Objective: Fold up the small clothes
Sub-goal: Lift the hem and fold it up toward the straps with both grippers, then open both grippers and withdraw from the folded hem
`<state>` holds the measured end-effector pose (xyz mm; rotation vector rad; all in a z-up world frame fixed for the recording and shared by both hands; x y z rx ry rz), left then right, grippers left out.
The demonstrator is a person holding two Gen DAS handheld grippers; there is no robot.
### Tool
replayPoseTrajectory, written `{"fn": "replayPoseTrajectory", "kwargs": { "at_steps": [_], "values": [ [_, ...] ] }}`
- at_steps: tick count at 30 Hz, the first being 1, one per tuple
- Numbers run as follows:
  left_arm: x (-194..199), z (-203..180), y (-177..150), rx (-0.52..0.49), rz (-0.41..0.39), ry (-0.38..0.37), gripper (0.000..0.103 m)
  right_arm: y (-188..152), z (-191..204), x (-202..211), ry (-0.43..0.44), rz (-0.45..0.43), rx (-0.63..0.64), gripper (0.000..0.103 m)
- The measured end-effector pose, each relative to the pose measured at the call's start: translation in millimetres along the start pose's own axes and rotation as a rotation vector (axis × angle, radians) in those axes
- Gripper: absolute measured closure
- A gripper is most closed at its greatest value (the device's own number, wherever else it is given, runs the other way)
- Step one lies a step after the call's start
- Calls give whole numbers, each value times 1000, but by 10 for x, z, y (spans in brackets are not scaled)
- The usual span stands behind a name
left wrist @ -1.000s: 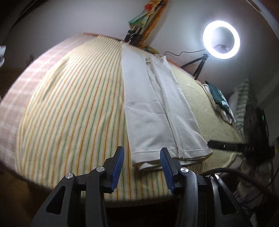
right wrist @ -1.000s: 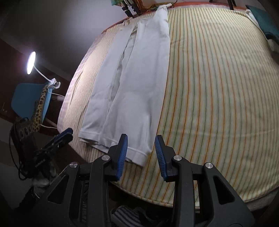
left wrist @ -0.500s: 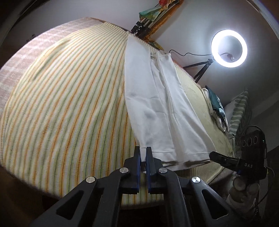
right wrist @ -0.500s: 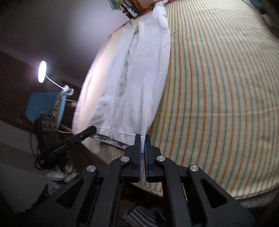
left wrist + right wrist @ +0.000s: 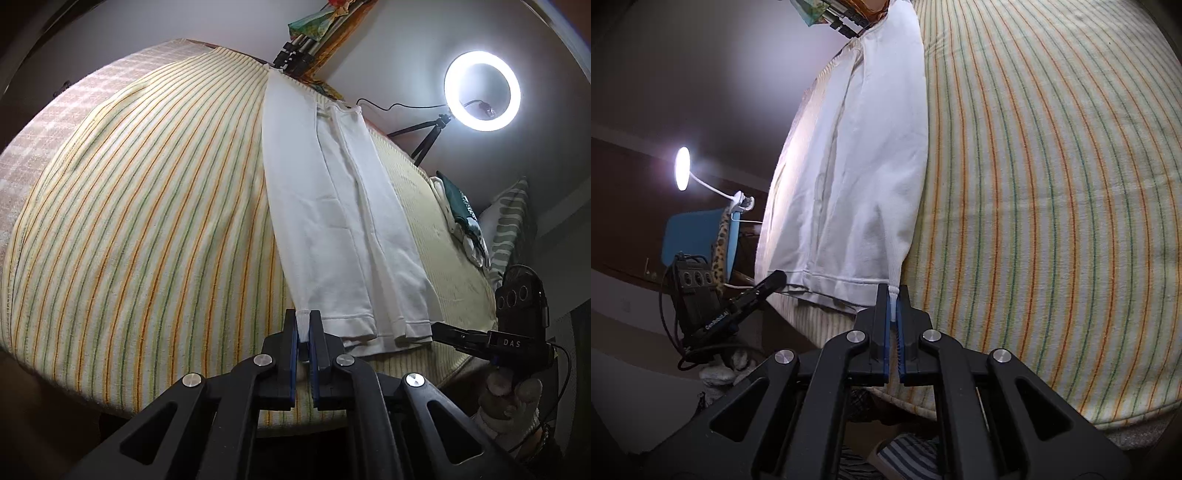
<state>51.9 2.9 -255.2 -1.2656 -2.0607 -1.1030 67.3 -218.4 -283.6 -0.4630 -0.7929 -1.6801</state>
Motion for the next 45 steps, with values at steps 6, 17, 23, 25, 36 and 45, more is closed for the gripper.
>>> {"fn": "replayPoseTrajectory", "kwargs": {
  "at_steps": [6, 17, 23, 25, 36, 45],
  "values": [
    [78, -32, 91, 48, 4, -56, 101, 3, -69, 135, 85, -11, -56, 99],
    [211, -251, 740, 52, -78, -97, 101, 539, 77, 301, 181, -107, -82, 99],
    [77, -241, 1175, 74, -115, -83, 101, 1029, 202, 254, 169, -162, -49, 99],
    [-9, -201, 1266, 82, -118, -68, 101, 1156, 203, 199, 163, -170, -52, 99],
    [-414, -73, 1545, 97, -108, -20, 101, 1556, -22, -94, 119, -172, -97, 99],
    [-248, -105, 1655, 13, -185, 46, 67, 1739, -117, -208, -10, -165, -34, 73]
  ]
}}
Point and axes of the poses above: each gripper's, at about its wrist camera, not at the fingertips, and x roughly against the way its jaws point, z to its left, y to its top, the point moved 10 cm from there along -x, roughly the way its jaws point, and after that the axes turned 3 degrees about x, right-handed, at the moved point
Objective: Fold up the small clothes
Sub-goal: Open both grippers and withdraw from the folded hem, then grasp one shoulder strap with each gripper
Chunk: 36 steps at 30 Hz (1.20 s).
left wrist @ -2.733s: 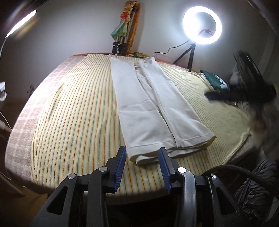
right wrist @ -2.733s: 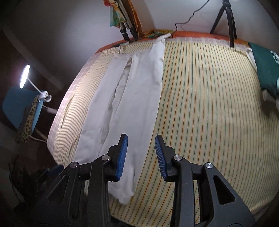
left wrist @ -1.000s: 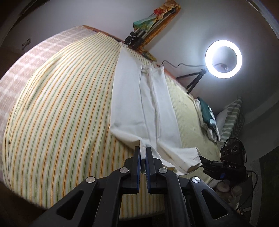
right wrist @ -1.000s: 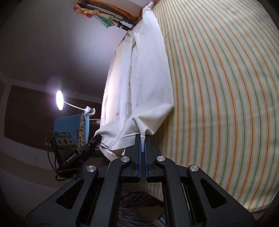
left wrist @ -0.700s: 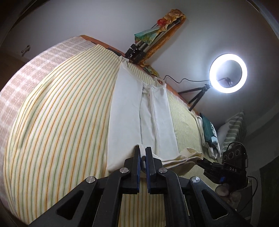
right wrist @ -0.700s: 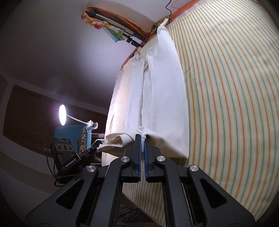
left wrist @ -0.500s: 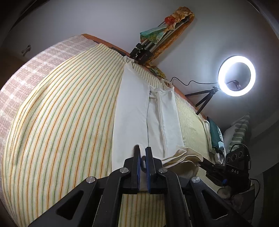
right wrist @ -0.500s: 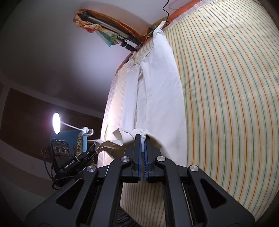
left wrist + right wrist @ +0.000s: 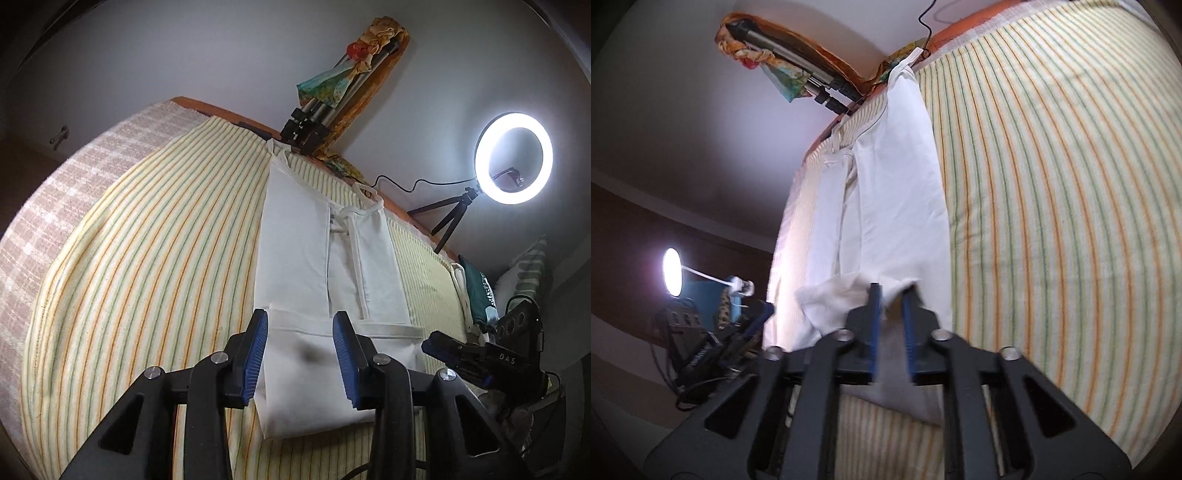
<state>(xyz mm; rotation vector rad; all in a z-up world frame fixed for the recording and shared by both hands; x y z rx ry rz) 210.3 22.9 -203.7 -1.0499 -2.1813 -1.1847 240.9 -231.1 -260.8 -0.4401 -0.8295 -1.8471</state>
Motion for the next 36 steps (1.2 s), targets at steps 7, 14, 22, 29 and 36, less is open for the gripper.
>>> {"fn": "replayPoseTrajectory", "kwargs": {
  "at_steps": [7, 14, 22, 29, 36],
  "values": [
    [-15, -87, -260, -93, 30, 1, 70, -83, 299, 163, -52, -33, 245, 65],
    [-258, -105, -584, -186, 90, 75, 70, -377, 455, -66, -134, 30, 432, 65],
    [-272, 20, -605, -283, 71, 186, 68, -524, 209, -192, -303, 91, 498, 66],
    [-208, 88, -255, -169, 53, 148, 58, -402, 163, -10, -279, 76, 451, 65],
    [-284, -2, 247, -155, 26, 127, 47, 38, 204, 87, -260, 15, 416, 53]
  ]
}}
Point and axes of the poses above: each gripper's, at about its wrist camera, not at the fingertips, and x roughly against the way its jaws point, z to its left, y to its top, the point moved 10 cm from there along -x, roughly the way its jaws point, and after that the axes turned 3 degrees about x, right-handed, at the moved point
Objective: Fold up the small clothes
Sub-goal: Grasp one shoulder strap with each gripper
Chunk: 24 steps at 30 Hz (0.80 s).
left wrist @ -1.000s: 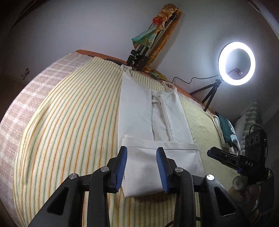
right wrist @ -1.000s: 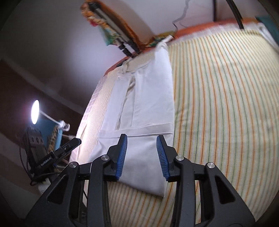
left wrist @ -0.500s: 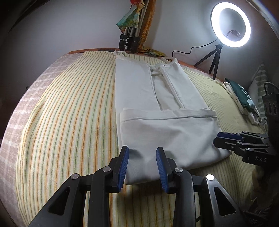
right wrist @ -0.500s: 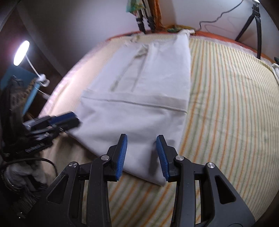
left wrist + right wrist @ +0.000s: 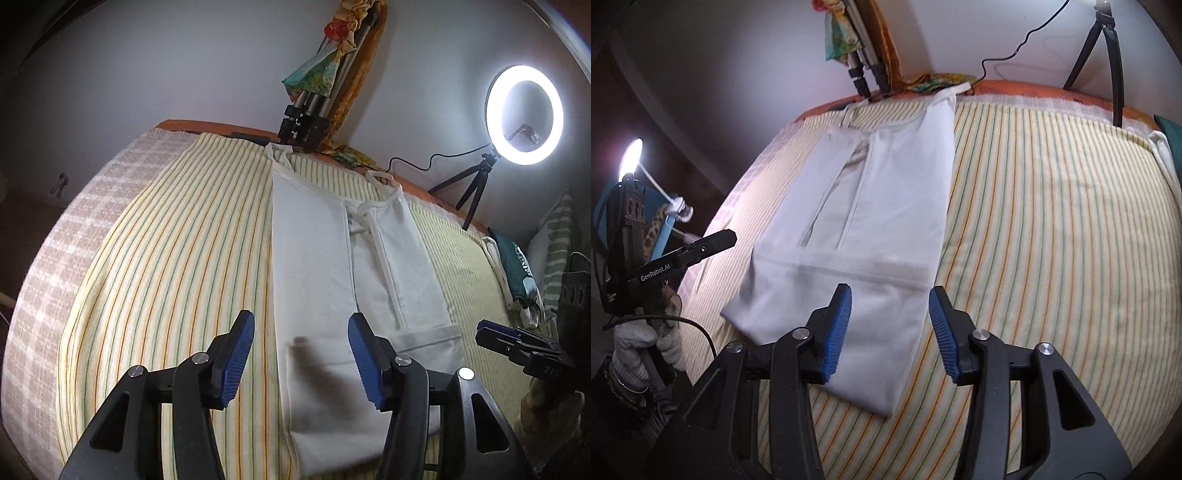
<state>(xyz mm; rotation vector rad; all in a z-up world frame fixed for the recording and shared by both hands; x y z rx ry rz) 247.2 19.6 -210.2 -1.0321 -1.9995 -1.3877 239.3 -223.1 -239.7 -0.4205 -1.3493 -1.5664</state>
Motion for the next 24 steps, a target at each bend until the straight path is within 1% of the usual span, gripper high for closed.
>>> {"fn": "replayPoseTrajectory", "kwargs": {
  "at_steps": [2, 4, 7, 11, 13, 18, 21, 22, 23, 24],
  "values": [
    [-76, 34, 138, 15, 3, -3, 45, 159, -52, -13, 11, -15, -10, 46],
    [-185, 75, 256, 29, 11, -9, 45, 311, -111, -55, 16, -26, -18, 45],
    [-390, 159, 406, 49, 26, -8, 45, 558, -262, -178, 26, -34, -43, 45],
    [-703, 236, 566, 66, 57, -12, 45, 886, -469, -423, 93, -40, -128, 45],
    [-840, 277, 649, 70, 60, -9, 46, 1027, -529, -546, 107, -43, -143, 45],
    [-1092, 305, 791, 76, 62, -21, 46, 1258, -602, -869, 142, -24, -158, 45],
    [-1190, 291, 837, 54, 55, -16, 46, 1334, -606, -1011, 128, -13, -136, 45],
    [-1204, 285, 851, 45, 49, -14, 46, 1348, -606, -1046, 126, -7, -133, 50],
    [-1213, 278, 863, 38, 44, -13, 46, 1362, -602, -1077, 133, -3, -132, 66],
    [-1225, 270, 870, 31, 40, -12, 46, 1370, -604, -1102, 139, 4, -132, 76]
  ]
}}
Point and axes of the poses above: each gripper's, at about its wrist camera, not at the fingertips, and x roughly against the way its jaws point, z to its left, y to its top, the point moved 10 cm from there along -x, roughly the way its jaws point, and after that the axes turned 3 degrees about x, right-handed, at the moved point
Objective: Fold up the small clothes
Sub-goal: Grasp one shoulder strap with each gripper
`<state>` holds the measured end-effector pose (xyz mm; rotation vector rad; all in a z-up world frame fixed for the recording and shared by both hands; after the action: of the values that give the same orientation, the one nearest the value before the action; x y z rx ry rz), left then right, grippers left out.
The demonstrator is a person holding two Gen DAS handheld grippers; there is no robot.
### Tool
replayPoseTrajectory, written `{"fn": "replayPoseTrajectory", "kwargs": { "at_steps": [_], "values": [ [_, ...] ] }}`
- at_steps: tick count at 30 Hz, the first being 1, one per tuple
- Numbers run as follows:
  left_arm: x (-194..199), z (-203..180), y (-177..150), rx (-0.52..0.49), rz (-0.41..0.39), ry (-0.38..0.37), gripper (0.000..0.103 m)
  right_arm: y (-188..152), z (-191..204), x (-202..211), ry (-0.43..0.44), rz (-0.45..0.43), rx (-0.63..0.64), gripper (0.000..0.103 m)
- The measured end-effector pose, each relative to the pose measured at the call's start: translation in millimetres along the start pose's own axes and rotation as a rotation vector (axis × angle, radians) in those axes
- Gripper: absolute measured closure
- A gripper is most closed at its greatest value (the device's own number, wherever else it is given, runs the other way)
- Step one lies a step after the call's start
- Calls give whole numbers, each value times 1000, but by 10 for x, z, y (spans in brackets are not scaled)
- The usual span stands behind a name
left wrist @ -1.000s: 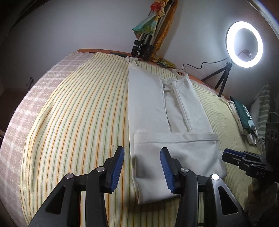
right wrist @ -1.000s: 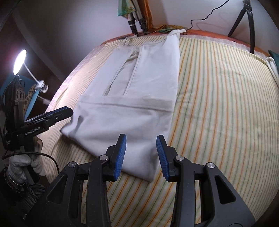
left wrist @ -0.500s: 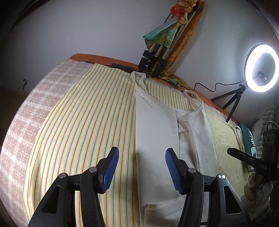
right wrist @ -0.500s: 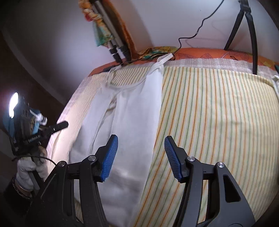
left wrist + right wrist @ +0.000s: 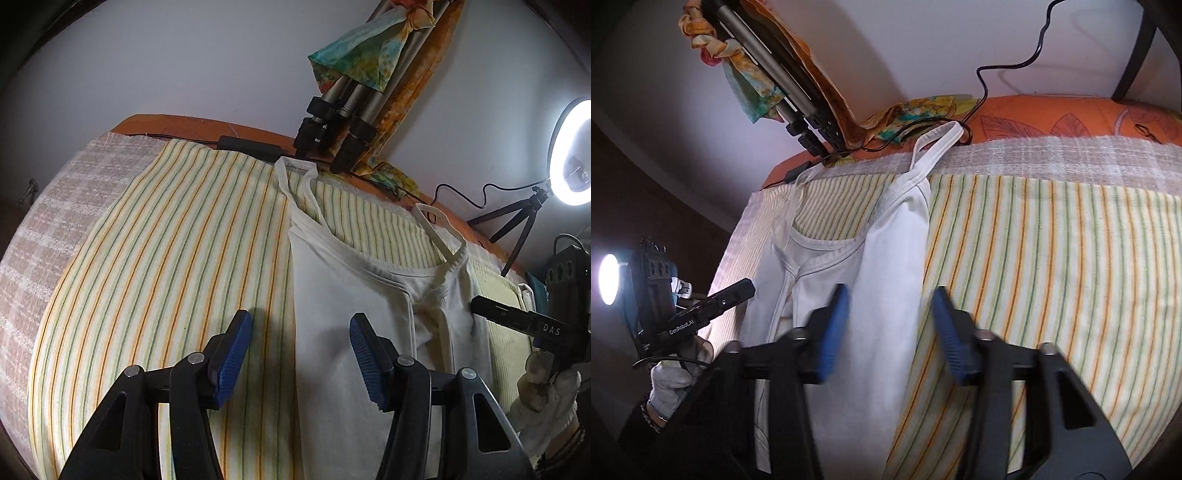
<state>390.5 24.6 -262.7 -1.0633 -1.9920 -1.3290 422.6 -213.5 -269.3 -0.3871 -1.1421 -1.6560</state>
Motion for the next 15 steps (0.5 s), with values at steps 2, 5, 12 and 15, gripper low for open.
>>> {"fn": "replayPoseTrajectory", "kwargs": {
  "at_steps": [2, 5, 12, 15],
  "values": [
    [-21, -6, 17, -11, -12, 4, 46, 3, -8, -51, -2, 19, 6, 89],
    [-32, -10, 24, -25, -29, 11, 46, 43, -94, -16, -36, 0, 20, 93],
    [-46, -1, 79, -27, -21, 16, 46, 93, -356, 65, -7, -20, -80, 96],
    [-92, 11, 165, -4, -16, 3, 45, 137, -309, 122, 17, -35, -59, 93]
  ]
}}
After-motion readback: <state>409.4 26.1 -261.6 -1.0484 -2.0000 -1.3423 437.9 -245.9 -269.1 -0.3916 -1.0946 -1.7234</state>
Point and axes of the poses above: each gripper's, at about its wrist camera, not at the fingertips, and x roughly against the way its jaws point, z to its left, y to its top, the point moved 10 cm from there along -x, roughly the way its jaws point, and after that the axes turned 3 degrees about x, right-handed, at the moved point
